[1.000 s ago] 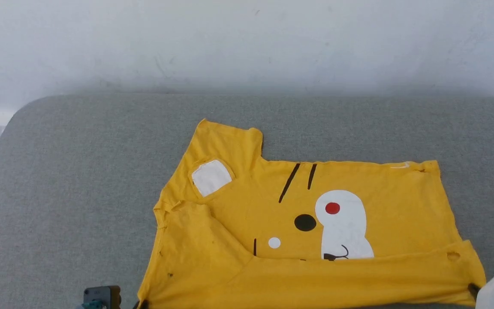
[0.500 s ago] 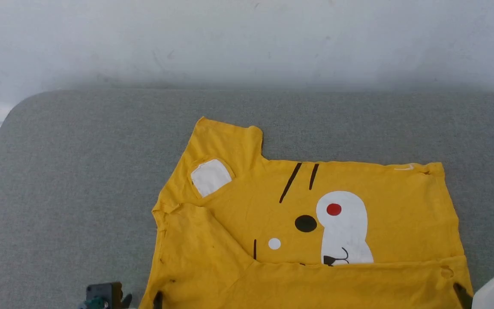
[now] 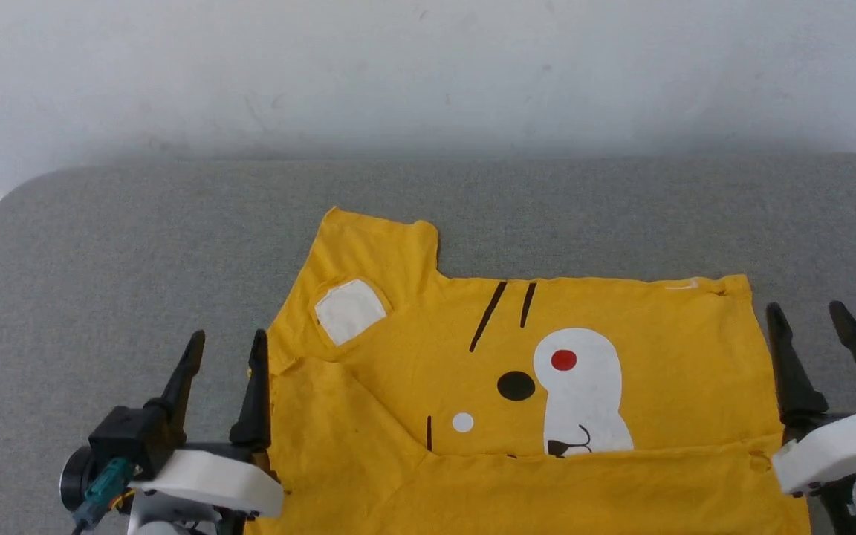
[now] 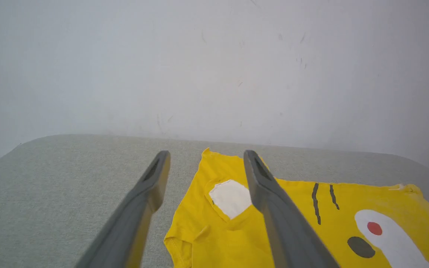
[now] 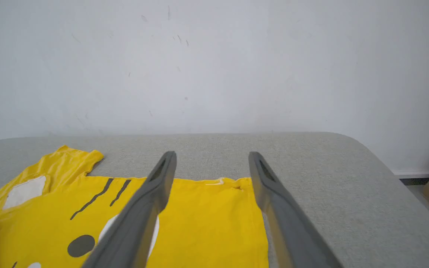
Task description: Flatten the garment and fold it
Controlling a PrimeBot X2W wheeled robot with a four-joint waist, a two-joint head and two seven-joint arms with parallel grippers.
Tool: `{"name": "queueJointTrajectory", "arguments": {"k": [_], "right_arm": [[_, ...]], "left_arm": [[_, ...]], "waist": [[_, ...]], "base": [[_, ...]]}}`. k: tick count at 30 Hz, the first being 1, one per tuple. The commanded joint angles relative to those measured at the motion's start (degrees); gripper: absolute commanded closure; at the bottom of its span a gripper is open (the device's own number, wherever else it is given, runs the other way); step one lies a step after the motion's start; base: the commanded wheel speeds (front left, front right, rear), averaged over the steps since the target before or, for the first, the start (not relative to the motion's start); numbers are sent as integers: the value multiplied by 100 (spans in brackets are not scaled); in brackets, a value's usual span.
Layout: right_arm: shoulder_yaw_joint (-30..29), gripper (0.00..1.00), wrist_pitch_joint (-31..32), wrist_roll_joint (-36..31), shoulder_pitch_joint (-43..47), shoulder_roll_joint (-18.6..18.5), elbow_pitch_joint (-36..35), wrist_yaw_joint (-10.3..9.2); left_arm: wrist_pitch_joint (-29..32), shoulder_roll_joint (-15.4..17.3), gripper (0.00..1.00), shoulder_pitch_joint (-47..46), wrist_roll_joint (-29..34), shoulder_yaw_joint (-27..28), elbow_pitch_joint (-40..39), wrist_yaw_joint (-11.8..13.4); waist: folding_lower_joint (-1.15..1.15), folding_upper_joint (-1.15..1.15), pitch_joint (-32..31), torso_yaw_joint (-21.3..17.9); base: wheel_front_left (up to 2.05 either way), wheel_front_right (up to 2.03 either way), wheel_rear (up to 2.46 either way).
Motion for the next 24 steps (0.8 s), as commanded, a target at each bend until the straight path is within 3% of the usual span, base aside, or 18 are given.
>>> {"name": "queueJointTrajectory", "arguments": {"k": [1, 7, 13, 20, 24], "right_arm": [[80, 0, -187, -32, -64, 77, -39, -11], [365, 0, -651, -116, -184, 249, -124, -11], [653, 0, -599, -238, -408, 292, -255, -11], [897, 0, -975, -204, -658, 356, -266, -11], [982, 0, -1121, -189, -703, 380, -90, -11]], "left_arm": [[-48, -41, 0, -163, 88, 77, -37, -73], [149, 88, 0, -882, 279, 58, 94, -375], [1645, 549, 0, -2292, 227, -61, 436, -732], [3987, 1077, 0, -3901, -203, -407, 1233, -1592], [4666, 1241, 0, -4428, -330, -441, 1596, -1750]], "waist": [[0, 0, 156, -102], [0, 0, 657, -363], [0, 0, 1277, -788], [0, 0, 1906, -1360], [0, 0, 2077, -1600]], "base": [[0, 0, 0], [0, 0, 0], [0, 0, 0], [0, 0, 0], [0, 0, 0]]}}
